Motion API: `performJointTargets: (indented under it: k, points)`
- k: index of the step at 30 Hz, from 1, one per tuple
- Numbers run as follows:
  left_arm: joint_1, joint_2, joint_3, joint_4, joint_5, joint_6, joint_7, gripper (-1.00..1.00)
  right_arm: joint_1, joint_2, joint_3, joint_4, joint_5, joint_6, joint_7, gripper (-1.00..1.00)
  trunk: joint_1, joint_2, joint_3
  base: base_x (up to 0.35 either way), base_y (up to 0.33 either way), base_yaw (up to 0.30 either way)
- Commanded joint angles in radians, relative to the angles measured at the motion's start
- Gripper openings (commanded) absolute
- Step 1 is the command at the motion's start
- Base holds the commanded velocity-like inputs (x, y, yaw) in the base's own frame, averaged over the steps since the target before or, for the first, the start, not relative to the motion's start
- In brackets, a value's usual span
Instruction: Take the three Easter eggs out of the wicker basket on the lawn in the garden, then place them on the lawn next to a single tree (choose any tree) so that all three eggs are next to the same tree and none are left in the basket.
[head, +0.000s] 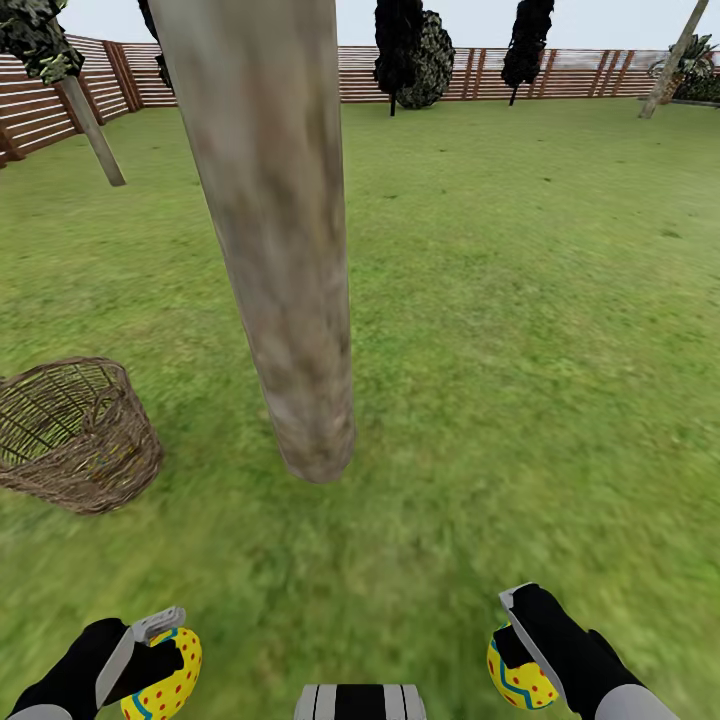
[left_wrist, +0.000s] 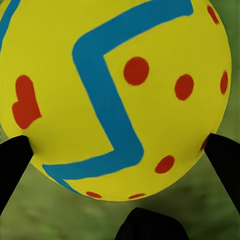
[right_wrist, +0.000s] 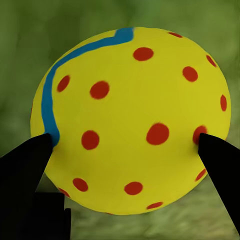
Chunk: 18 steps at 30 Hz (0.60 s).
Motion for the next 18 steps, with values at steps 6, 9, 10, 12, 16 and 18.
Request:
performJointTargets:
  k: [6, 9, 10, 12, 16, 18]
  points:
    - [-0.001, 0.001, 0.008, -0.001, 0.007, 0.004, -0.002, -1.0, -0.001, -0.001, 0.005, -0.001, -0.006, 0.004, -0.004, 1.0, 0.0, 0.0, -0.001, 0.0, 0.0, 0.0]
    - [0.0, 0.005, 0.009, -0.001, 0.009, 0.005, -0.002, 1.0, -0.001, -0.005, 0.005, -0.001, -0.006, 0.004, -0.004, 1.0, 0.0, 0.0, -0.001, 0.0, 0.0, 0.0]
    - [0.0, 0.005, 0.01, -0.001, 0.01, 0.005, -0.002, 1.0, -0.001, -0.005, 0.005, -0.001, -0.006, 0.004, -0.004, 1.0, 0.0, 0.0, -0.001, 0.0, 0.0, 0.0]
    - [0.0, 0.003, 0.009, -0.001, 0.01, 0.006, -0.002, 1.0, -0.001, -0.005, 0.005, -0.001, -0.006, 0.004, -0.004, 1.0, 0.0, 0.0, -0.001, 0.0, 0.0, 0.0]
    - [0.0, 0.002, 0.009, 0.0, 0.01, 0.006, -0.001, 1.0, 0.0, -0.004, 0.005, -0.001, -0.006, 0.004, -0.004, 1.0, 0.0, 0.0, -0.001, 0.0, 0.0, 0.0]
    - [0.0, 0.001, 0.01, 0.0, 0.01, 0.006, 0.0, 1.0, 0.0, -0.004, 0.005, -0.001, -0.006, 0.004, -0.004, 1.0, 0.0, 0.0, -0.001, 0.0, 0.0, 0.0]
